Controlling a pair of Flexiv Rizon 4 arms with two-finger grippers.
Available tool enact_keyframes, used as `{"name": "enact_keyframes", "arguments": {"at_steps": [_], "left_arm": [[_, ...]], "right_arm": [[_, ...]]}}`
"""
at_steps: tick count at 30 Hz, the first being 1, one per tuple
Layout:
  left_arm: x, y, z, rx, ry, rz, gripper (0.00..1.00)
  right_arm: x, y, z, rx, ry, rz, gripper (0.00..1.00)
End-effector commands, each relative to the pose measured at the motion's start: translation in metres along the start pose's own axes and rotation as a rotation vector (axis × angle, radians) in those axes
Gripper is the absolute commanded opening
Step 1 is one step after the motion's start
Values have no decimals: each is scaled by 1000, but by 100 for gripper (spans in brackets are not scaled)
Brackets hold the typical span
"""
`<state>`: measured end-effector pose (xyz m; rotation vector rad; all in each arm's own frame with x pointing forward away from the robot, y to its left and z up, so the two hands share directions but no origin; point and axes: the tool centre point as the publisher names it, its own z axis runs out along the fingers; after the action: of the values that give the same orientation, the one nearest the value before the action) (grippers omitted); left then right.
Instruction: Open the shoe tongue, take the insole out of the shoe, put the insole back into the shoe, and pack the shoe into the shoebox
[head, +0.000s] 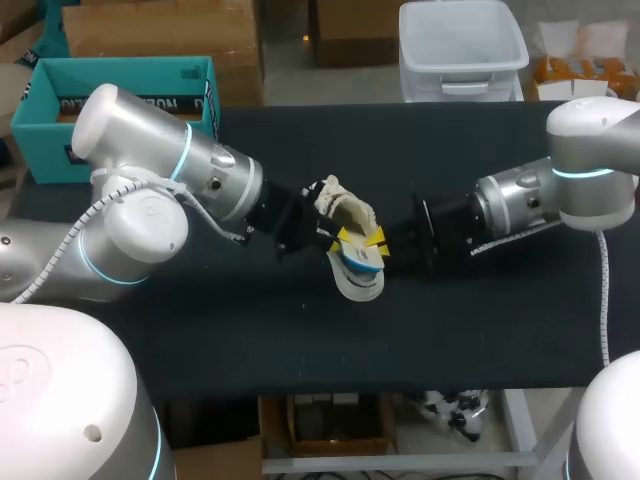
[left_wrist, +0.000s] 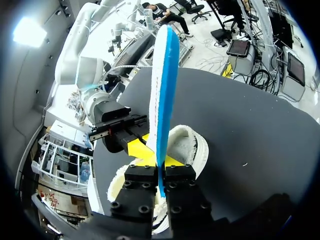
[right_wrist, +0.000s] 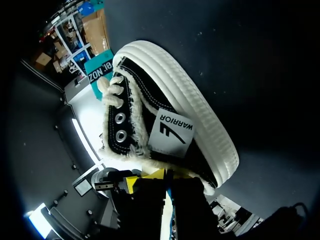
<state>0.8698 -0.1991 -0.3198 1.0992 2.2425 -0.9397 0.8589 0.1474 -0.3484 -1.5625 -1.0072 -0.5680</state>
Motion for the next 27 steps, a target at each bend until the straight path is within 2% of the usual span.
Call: {"name": "enact_keyframes", "arguments": {"at_steps": [1,4,6,11,14,19,20,21,25,26,27], "left_arm": [[-2,8,15,-18,5,-11,0],[-2,13,15,-21,3,-26,0],[-2,14,15,-20,-1,-31,0],[-1,13,12,-13,-9,-34,0],[-1,14,11,-15,-11,-36,0],[-1,14,9,-24,-16,-42,0],[-1,14,9,-25,-18,-43,0],[-1,13,9,-25,-19,-45,0],[-1,9,8,-24,-21,-54,0],[0,6,7,-19,-23,-57,2],[1,3,5,-11,-26,-57,32]], "right_arm": [[4,1,4,8,-4,8,20],[3,0,5,7,-5,16,24],[3,-4,6,0,-7,23,31],[1,-18,5,-33,-12,38,35],[0,-27,3,-58,-18,46,34],[-1,-39,-1,-88,-25,49,24],[-1,-39,-1,-91,-24,48,15],[-1,-39,-1,-92,-25,48,0],[0,-35,-1,-80,-30,43,0],[-1,-34,-1,-80,-31,42,0],[-1,-33,-1,-80,-31,42,0]]}}
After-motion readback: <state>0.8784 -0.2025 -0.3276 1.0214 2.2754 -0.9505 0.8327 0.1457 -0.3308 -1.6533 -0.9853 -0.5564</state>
